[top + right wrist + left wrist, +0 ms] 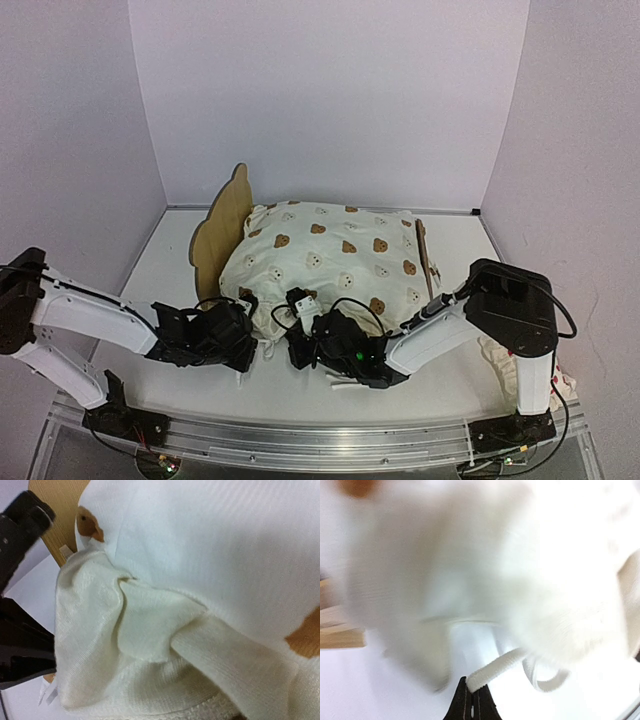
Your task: Set up the pet bed
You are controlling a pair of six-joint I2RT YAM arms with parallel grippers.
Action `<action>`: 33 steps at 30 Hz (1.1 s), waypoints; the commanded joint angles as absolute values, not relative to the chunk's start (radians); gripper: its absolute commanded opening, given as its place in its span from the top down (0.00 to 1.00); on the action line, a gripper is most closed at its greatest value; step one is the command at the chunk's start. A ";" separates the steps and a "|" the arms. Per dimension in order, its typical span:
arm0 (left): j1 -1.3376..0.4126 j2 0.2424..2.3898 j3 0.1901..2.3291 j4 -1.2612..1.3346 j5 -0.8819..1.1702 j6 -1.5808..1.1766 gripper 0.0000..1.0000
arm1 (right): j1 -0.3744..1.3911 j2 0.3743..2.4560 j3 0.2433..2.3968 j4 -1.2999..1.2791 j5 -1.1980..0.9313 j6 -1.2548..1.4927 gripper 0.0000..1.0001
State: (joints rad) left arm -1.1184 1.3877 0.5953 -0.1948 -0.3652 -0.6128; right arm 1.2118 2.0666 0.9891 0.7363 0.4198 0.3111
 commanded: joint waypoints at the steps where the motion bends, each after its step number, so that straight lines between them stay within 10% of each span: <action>1: -1.080 1.231 0.588 -0.387 -0.472 -0.719 1.00 | 1.209 2.103 1.050 0.756 0.422 0.445 1.00; 33: -0.683 1.030 0.660 -0.649 -0.654 -0.930 1.00 | 1.177 2.023 0.744 0.769 0.604 0.737 1.00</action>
State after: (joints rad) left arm -0.7723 1.0598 0.6361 -0.6308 -0.5652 -0.9074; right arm 1.2056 2.0645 0.8182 0.8365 0.4842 0.6562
